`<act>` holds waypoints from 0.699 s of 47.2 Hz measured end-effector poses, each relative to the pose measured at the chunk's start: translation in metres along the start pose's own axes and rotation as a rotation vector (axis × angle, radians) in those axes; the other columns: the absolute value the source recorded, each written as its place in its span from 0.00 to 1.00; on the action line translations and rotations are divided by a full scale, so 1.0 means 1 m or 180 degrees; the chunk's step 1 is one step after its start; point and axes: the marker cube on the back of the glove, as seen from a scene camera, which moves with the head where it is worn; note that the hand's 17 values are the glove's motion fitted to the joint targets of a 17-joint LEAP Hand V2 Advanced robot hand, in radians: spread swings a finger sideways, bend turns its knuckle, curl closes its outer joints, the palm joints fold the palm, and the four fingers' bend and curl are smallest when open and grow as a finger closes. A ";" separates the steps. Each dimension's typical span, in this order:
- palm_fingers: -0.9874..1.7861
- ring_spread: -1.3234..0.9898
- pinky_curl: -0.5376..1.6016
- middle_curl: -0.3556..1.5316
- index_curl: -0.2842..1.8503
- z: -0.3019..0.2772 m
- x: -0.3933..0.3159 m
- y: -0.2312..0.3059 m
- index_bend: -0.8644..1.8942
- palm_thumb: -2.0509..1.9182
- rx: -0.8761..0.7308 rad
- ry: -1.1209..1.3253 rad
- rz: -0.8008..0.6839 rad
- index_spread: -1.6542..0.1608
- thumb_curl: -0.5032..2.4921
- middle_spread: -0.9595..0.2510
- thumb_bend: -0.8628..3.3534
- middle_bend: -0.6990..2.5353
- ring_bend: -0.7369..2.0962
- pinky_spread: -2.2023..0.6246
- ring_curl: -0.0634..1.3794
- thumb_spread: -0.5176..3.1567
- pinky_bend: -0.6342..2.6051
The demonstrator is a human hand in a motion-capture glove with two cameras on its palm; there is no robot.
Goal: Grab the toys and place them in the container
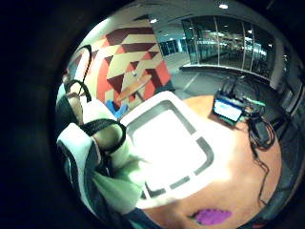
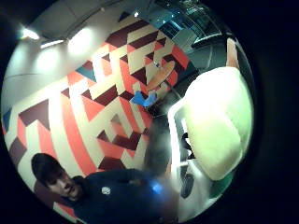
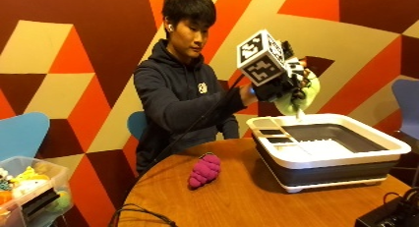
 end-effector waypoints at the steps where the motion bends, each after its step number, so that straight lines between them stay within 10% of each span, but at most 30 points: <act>1: 0.70 0.40 0.50 0.56 0.46 0.011 -0.002 0.000 0.60 0.71 -0.0047 -0.0006 -0.0024 0.68 0.42 0.58 0.29 0.55 0.74 0.63 0.49 0.14 0.54; 8: 0.56 0.41 0.50 0.57 0.47 0.067 0.003 0.008 0.52 0.69 -0.0727 -0.0149 0.0073 0.70 0.43 0.59 0.27 0.52 0.72 0.64 0.49 0.17 0.56; 14: 0.19 0.48 0.50 0.49 0.44 0.063 0.025 0.010 0.46 0.64 -0.0894 -0.0128 0.0163 0.74 0.41 0.70 0.25 0.40 0.53 0.72 0.41 0.30 0.56; 33: 0.31 0.56 0.42 0.42 0.36 -0.091 0.044 0.116 0.37 0.61 -0.1614 0.1158 0.0255 0.77 0.35 0.79 0.22 0.30 0.36 0.79 0.25 0.45 0.46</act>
